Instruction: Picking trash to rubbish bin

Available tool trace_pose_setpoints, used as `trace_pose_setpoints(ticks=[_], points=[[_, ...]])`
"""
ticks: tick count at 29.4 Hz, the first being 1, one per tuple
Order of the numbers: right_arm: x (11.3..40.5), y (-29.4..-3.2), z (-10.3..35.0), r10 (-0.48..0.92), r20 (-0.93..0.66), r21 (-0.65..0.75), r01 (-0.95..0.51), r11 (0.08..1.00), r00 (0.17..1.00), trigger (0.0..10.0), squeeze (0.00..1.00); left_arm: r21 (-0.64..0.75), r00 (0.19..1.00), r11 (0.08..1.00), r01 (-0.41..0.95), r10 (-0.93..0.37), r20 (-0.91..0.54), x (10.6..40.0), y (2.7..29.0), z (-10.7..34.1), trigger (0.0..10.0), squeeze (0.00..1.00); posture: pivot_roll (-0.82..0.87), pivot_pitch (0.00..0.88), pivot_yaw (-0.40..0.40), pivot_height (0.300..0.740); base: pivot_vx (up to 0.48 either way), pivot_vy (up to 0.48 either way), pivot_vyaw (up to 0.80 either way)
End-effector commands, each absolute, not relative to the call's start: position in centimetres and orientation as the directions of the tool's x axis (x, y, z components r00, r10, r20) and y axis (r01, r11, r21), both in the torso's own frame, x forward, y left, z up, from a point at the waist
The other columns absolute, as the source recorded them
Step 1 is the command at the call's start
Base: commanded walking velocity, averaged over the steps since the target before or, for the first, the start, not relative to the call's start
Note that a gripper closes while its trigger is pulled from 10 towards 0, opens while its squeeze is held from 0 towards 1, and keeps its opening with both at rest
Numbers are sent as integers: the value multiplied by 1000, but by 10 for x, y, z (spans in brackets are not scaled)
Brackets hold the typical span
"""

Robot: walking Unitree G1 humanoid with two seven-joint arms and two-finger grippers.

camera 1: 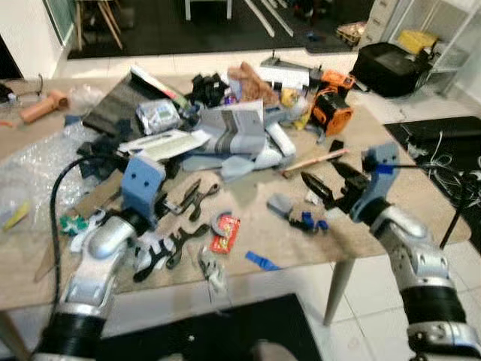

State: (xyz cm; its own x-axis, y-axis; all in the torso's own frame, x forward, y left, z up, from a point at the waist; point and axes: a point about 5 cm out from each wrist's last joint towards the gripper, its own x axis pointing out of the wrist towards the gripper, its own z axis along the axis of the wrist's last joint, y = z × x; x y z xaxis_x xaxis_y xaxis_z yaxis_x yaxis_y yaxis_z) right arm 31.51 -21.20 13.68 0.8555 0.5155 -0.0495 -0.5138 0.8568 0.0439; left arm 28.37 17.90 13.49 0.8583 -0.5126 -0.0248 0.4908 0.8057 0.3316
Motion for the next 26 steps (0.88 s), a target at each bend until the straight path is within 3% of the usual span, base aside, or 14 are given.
trace_pose_setpoints(ticks=[1, 7, 13, 17, 21, 22, 26], points=[[312, -214, 132, 537, -93, 32, -537, 843, 838, 10000, 0, 365, 847, 773, 519, -523, -96, 279, 183, 128, 10000, 0, -83, 0, -36, 740, 0, 0, 0], [304, -212, 127, 611, -148, 14, -616, 788, 778, 10000, 0, 423, 803, 684, 594, -541, -252, 265, 205, 124, 10000, 0, -83, 0, -36, 740, 0, 0, 0], [301, -214, 126, 634, -168, 17, -641, 768, 755, 10000, 0, 422, 785, 662, 619, -533, -316, 258, 217, 128, 10000, 0, -83, 0, -36, 740, 0, 0, 0], [283, -212, 144, 790, -109, 43, -791, 610, 604, 10000, 0, 409, 780, 667, 623, -490, -388, 258, 222, 123, 10000, 0, -78, 0, -36, 740, 0, 0, 0], [276, -212, 145, 833, -139, 53, -836, 547, 536, 10000, 0, 383, 770, 675, 631, -487, -412, 256, 222, 120, 10000, 0, -78, 0, -36, 740, 0, 0, 0], [260, -208, 146, 901, -175, 90, -905, 416, 396, 10000, 0, 369, 751, 664, 650, -487, -446, 253, 221, 118, 10000, 0, -81, 0, -35, 740, 0, 0, 0], [245, -200, 154, 954, -163, 128, -953, 275, 254, 10000, 0, 360, 734, 656, 663, -479, -481, 250, 223, 118, 10000, 0, -77, 0, -32, 740, 0, 0, 0]])
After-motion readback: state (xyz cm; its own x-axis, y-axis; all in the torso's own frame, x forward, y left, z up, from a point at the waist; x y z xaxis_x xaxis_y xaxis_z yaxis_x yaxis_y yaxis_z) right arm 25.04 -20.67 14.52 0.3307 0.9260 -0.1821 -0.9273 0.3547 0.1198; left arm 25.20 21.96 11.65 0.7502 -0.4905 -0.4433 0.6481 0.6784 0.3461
